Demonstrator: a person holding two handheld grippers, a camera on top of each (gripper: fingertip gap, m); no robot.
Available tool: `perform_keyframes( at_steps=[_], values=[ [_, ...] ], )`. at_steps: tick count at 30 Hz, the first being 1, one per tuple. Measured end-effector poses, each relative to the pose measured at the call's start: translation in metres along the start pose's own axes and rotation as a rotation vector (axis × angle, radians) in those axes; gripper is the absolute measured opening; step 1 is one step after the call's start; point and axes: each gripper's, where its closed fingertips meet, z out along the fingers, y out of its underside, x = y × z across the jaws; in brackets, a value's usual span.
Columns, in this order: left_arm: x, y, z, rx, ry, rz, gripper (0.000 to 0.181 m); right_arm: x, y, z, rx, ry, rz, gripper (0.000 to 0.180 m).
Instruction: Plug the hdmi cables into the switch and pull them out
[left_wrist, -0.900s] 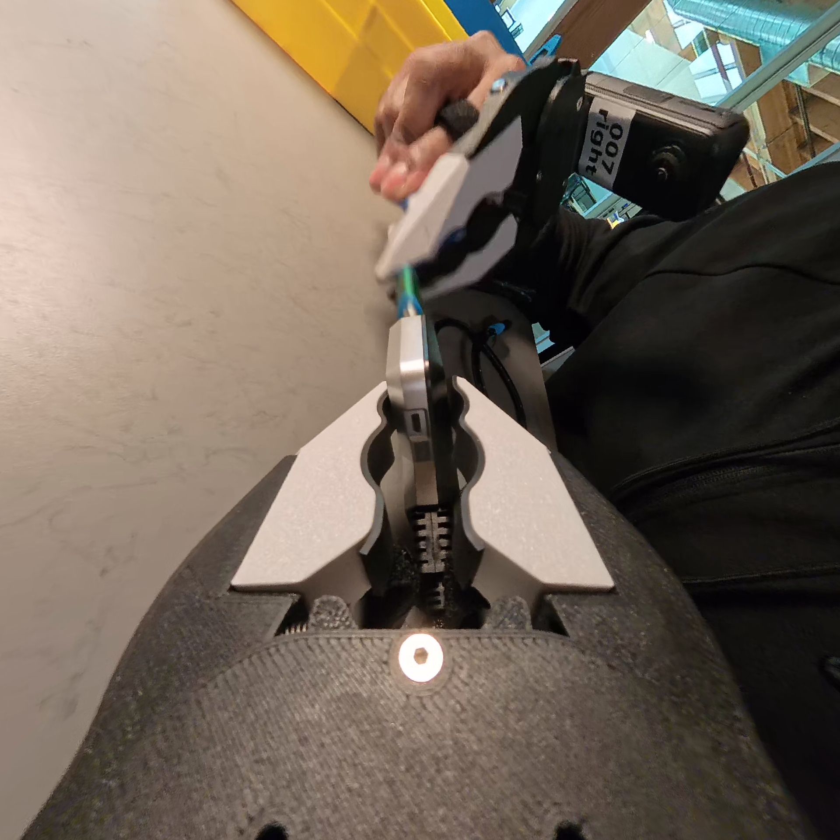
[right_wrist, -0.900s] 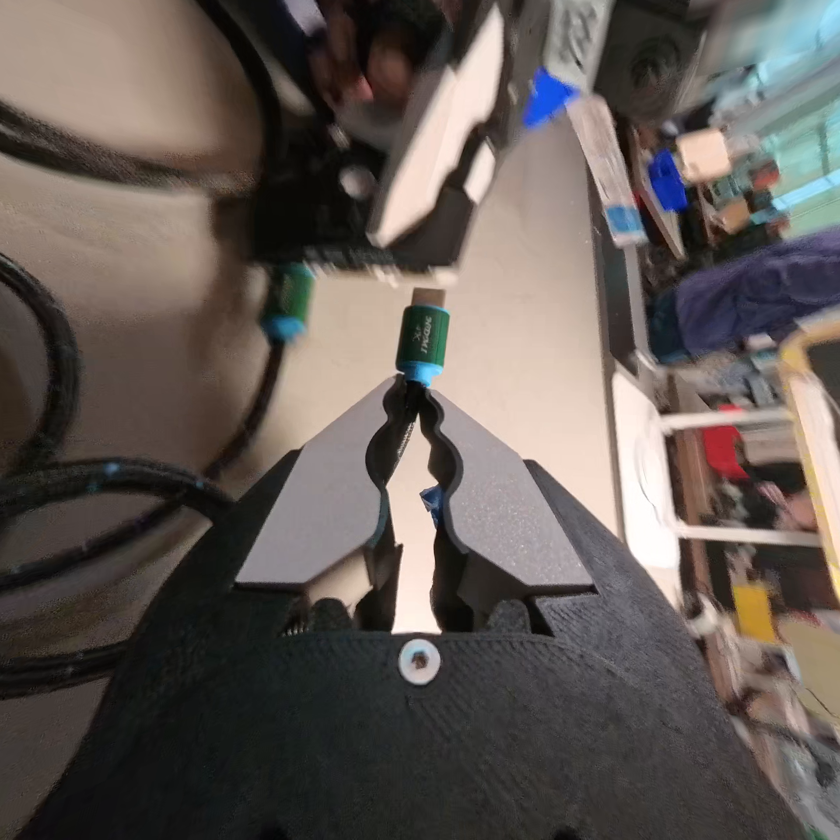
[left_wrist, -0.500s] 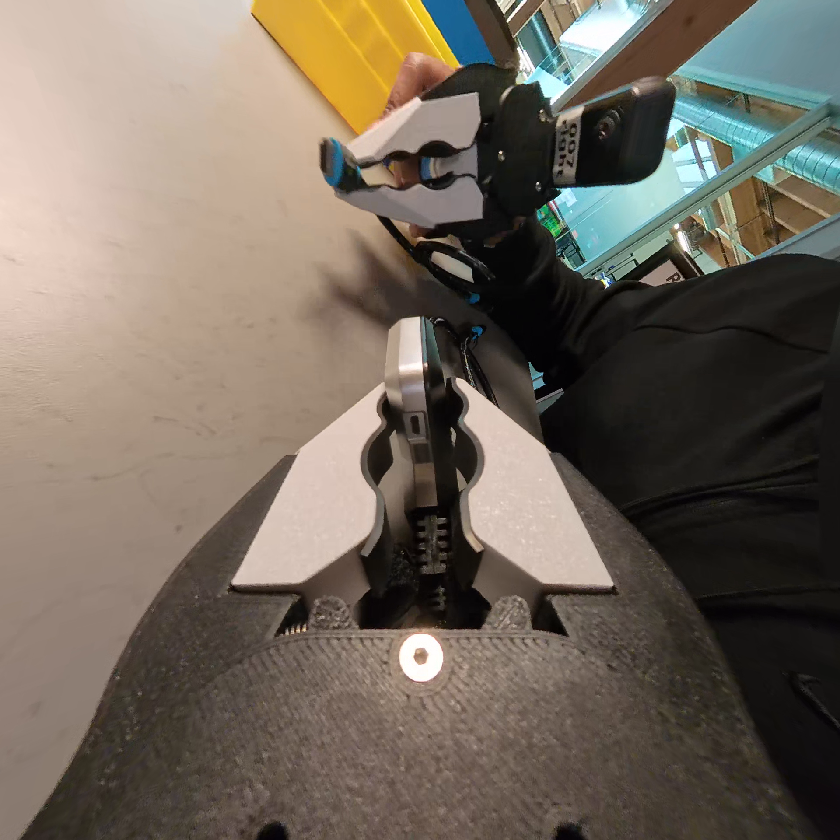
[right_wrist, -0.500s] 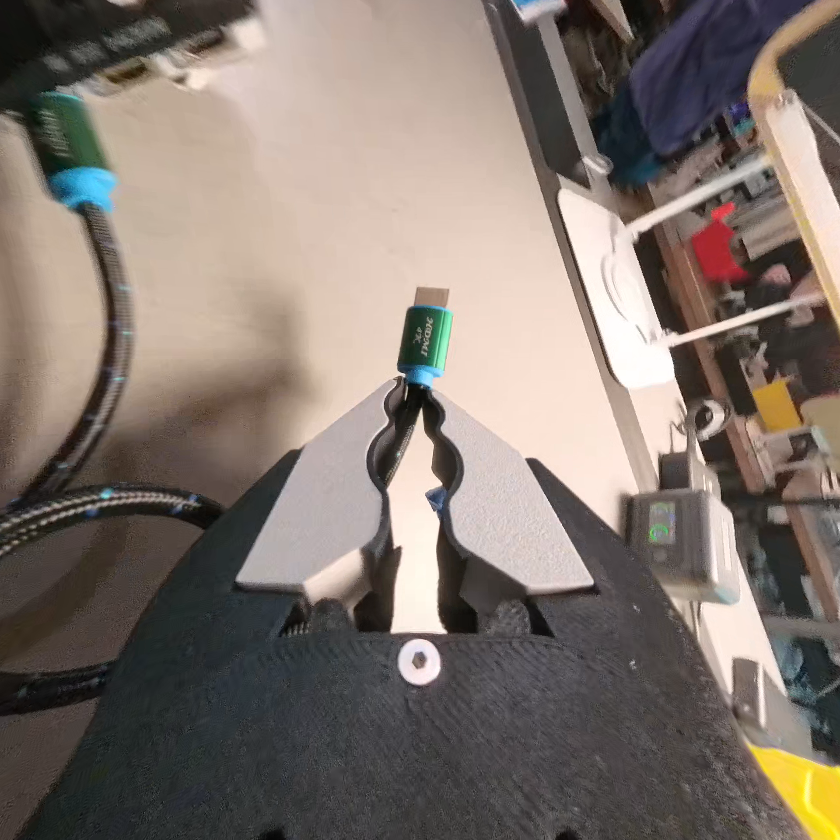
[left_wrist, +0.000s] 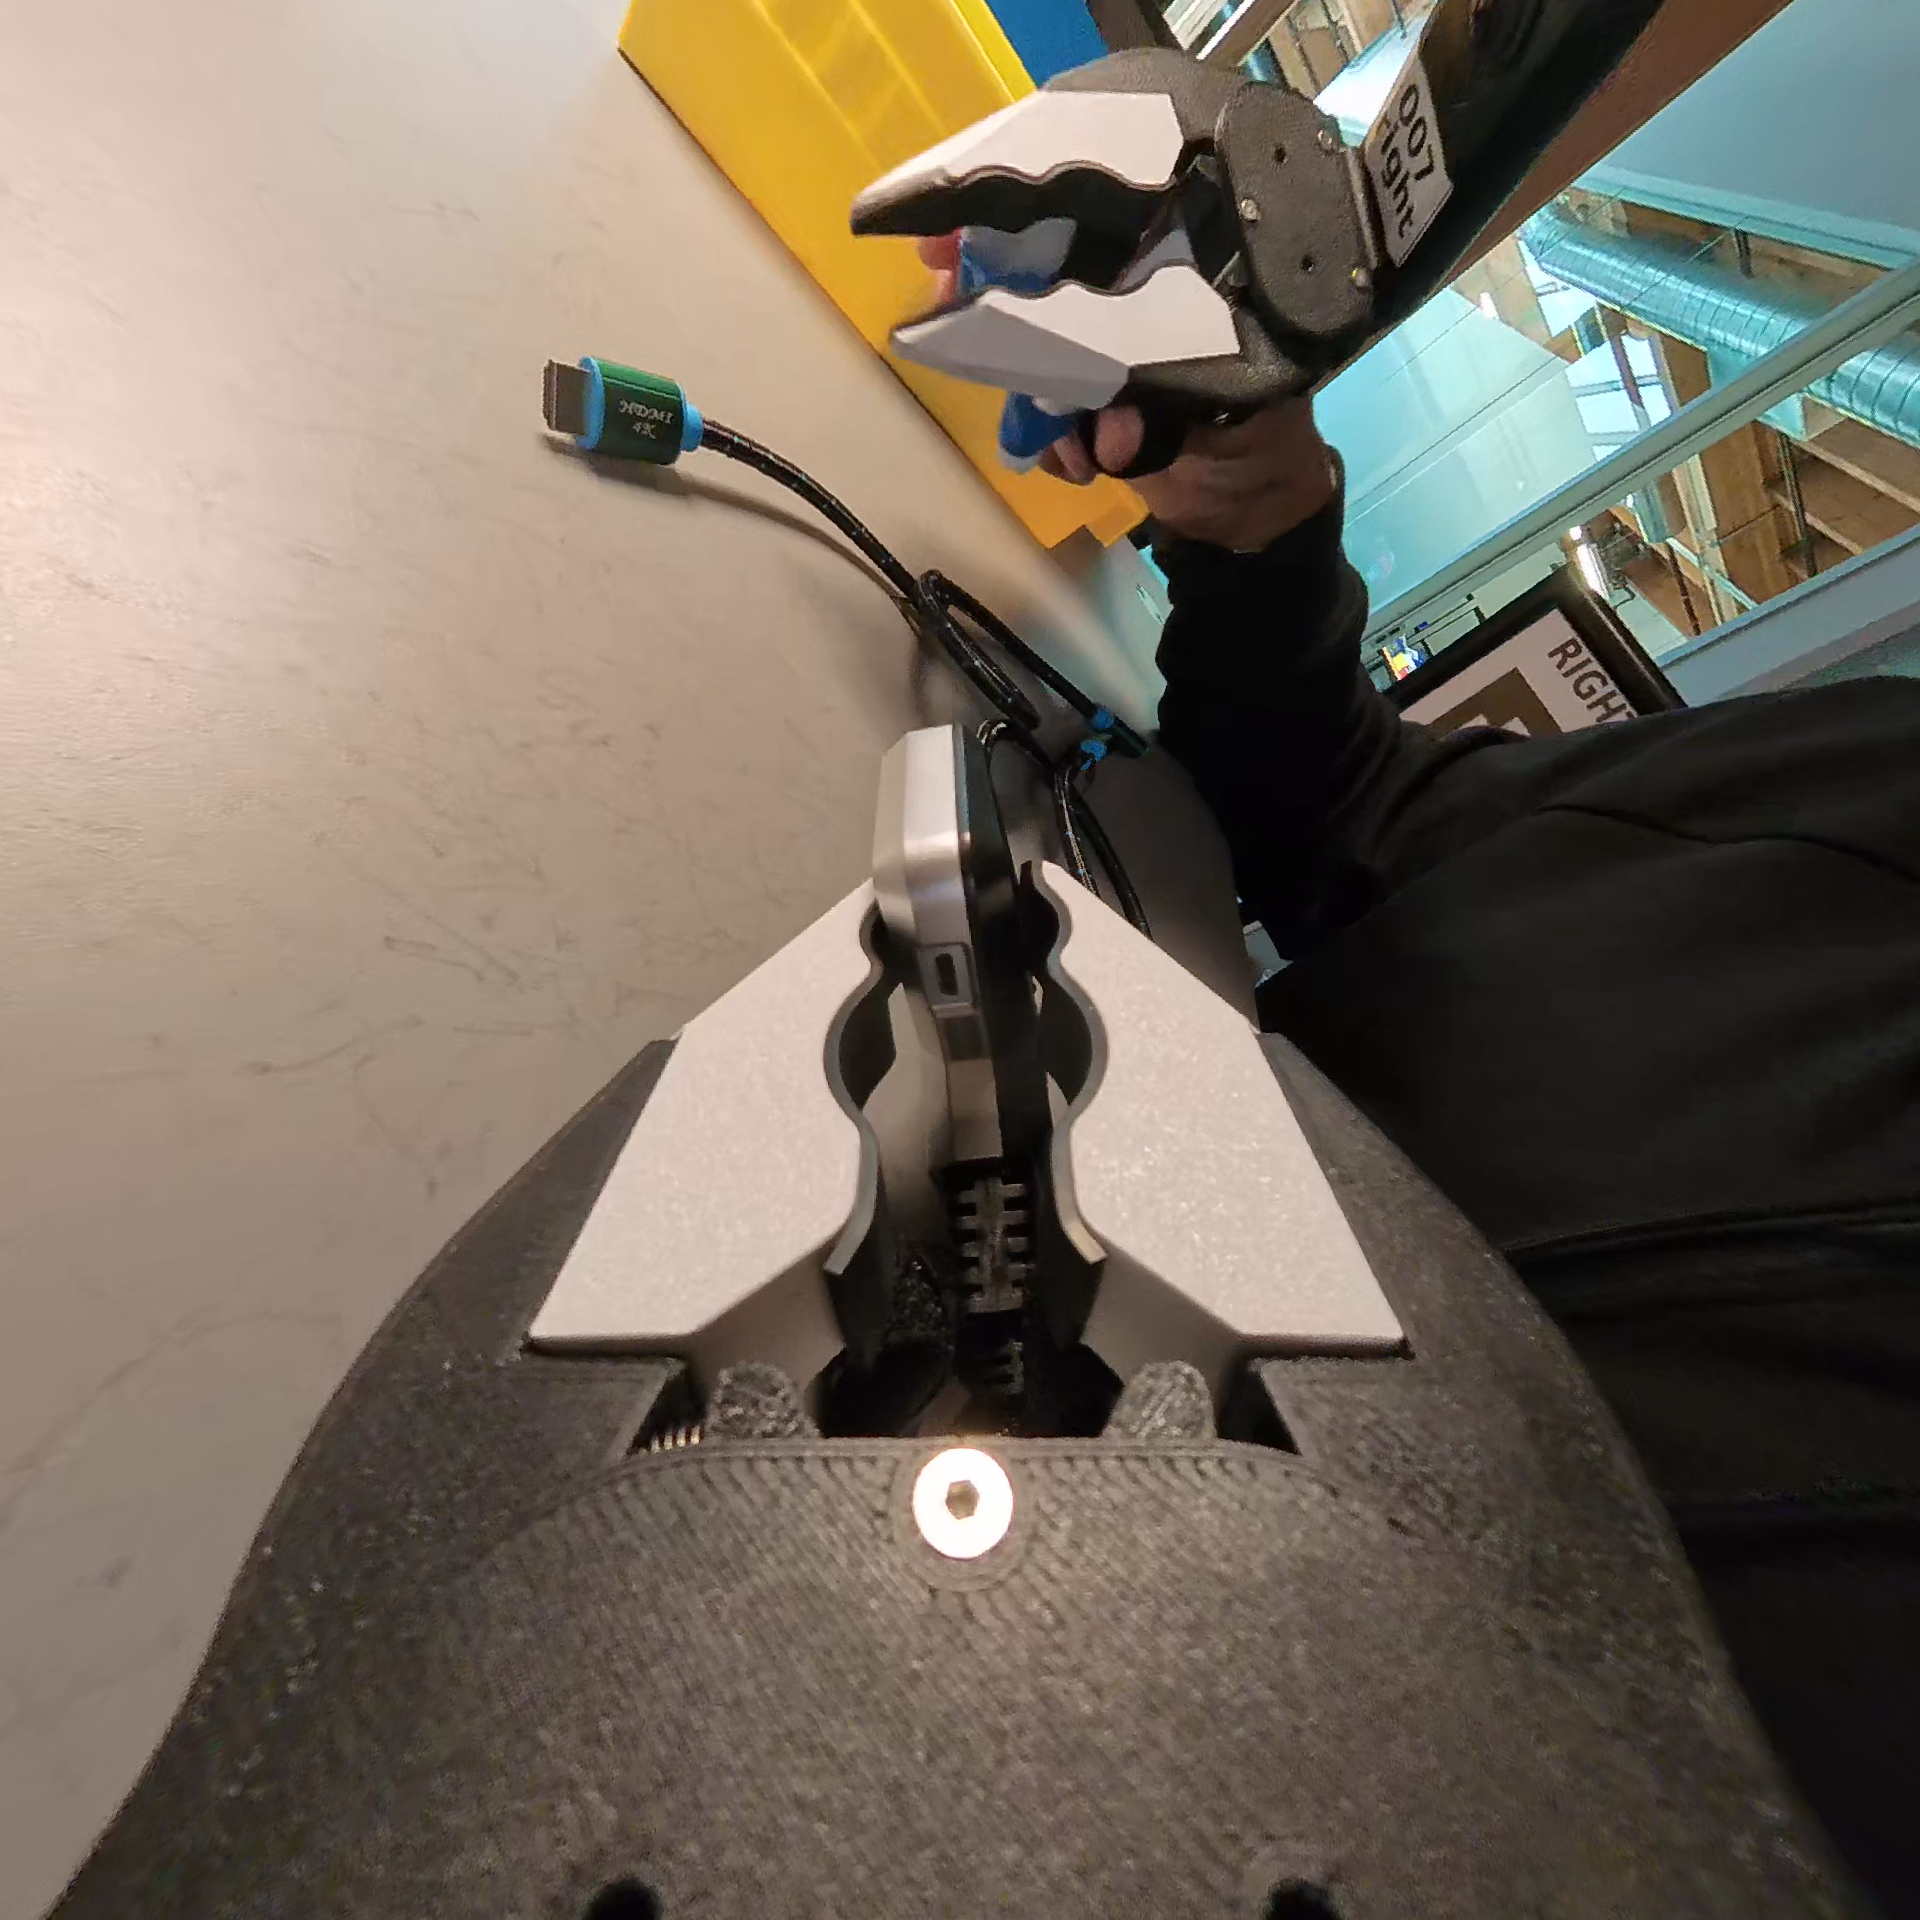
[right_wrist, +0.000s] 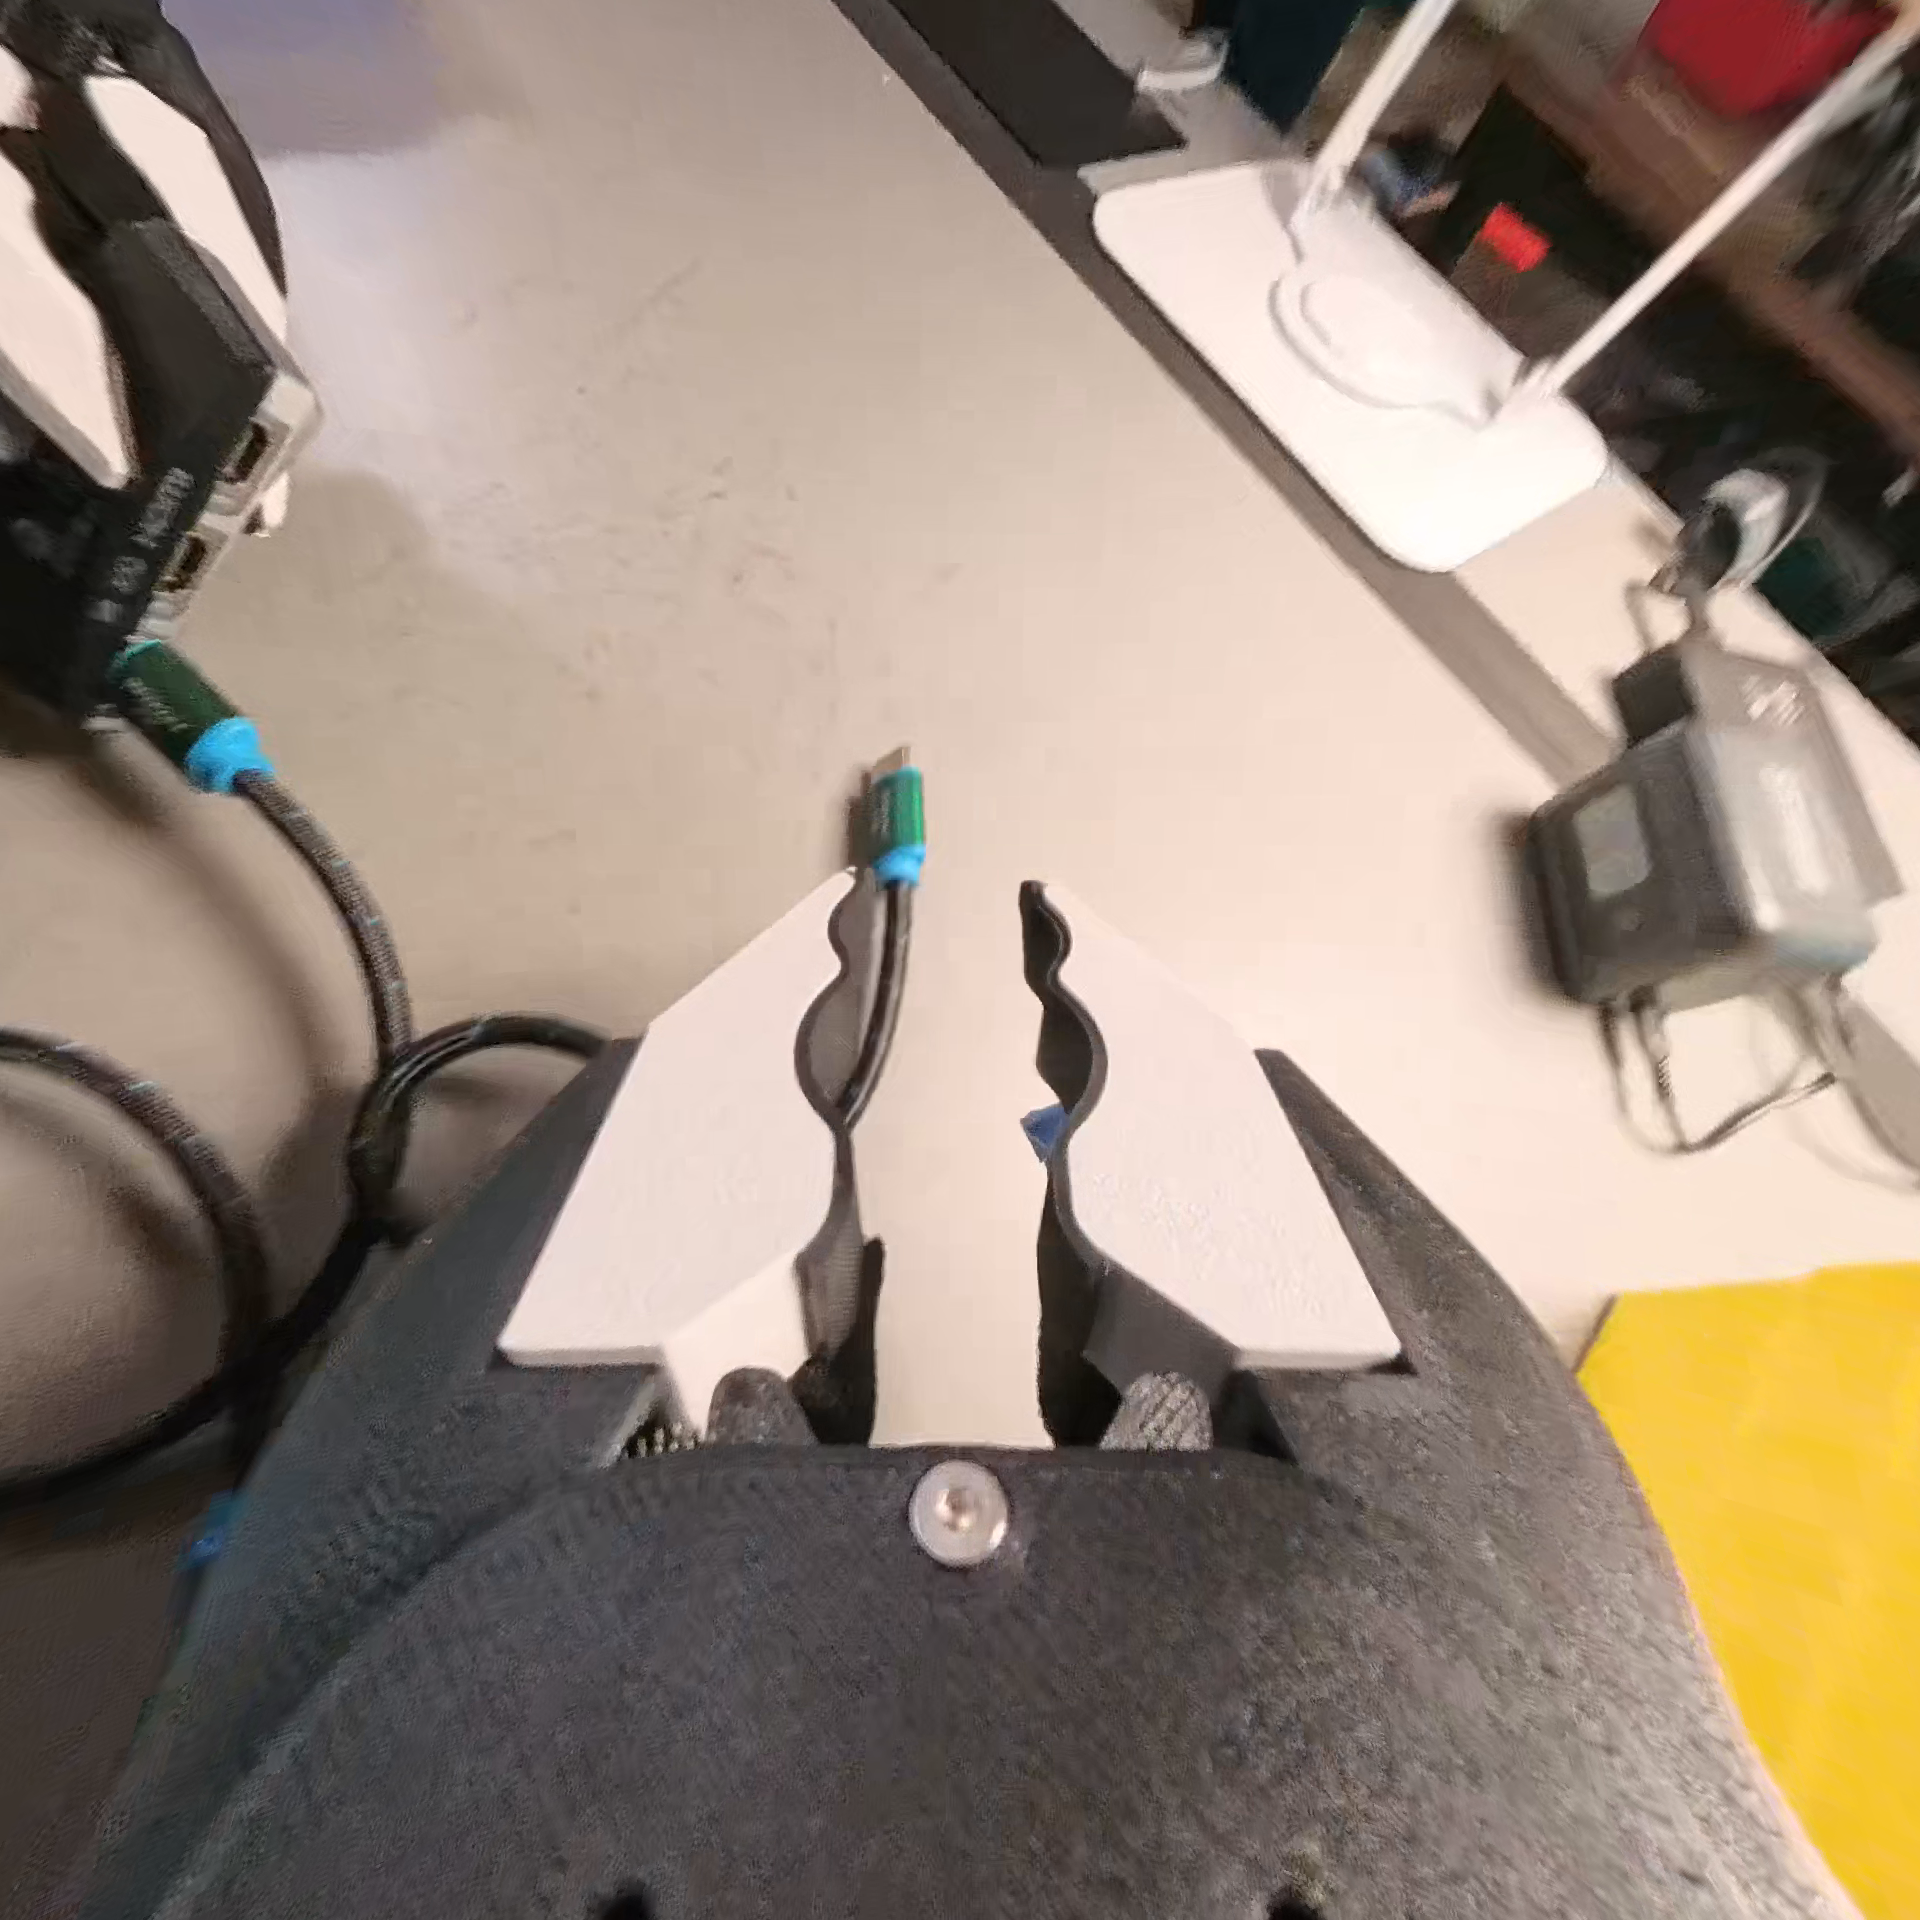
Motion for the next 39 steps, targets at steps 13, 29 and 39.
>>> perform_keyframes(
  at_steps=[13,29,39],
  values=[
    [-0.007,0.005,-0.006,-0.032,-0.04,0.015,0.023,-0.045,0.072,0.0,-0.305,-0.031,0.066,0.02],
    [-0.009,0.004,-0.006,-0.025,-0.054,0.01,0.023,0.081,-0.001,-0.218,-0.267,0.312,-0.408,0.013],
    [-0.011,0.004,-0.005,-0.026,-0.064,0.006,0.023,0.145,0.151,-0.215,-0.683,0.024,-0.646,0.013]
  ],
)
